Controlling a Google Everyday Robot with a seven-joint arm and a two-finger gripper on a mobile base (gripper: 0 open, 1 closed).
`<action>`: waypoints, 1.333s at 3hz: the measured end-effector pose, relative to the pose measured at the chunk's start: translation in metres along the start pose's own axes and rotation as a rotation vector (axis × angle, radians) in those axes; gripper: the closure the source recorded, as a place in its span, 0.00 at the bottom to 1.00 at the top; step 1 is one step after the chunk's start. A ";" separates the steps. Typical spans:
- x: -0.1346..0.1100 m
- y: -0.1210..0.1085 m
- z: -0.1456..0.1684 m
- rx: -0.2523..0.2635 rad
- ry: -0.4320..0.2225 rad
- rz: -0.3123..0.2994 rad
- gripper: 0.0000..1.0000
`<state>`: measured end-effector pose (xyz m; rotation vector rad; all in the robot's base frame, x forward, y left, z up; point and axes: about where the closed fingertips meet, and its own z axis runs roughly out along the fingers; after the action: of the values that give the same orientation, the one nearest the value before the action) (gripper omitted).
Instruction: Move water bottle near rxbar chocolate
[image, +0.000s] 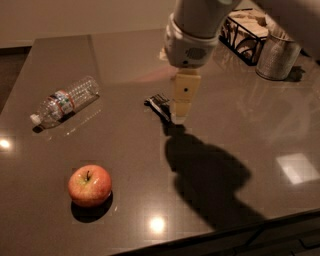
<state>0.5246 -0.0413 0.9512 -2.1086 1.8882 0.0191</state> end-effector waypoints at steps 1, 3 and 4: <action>-0.027 -0.022 0.016 -0.023 0.006 -0.107 0.00; -0.075 -0.059 0.054 -0.066 0.003 -0.297 0.00; -0.102 -0.086 0.075 -0.083 -0.010 -0.343 0.00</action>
Offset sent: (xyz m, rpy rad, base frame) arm 0.0545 0.0924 -0.0204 -0.0849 0.0018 0.3498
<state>0.6087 0.0827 0.9209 -2.4555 1.5198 0.0322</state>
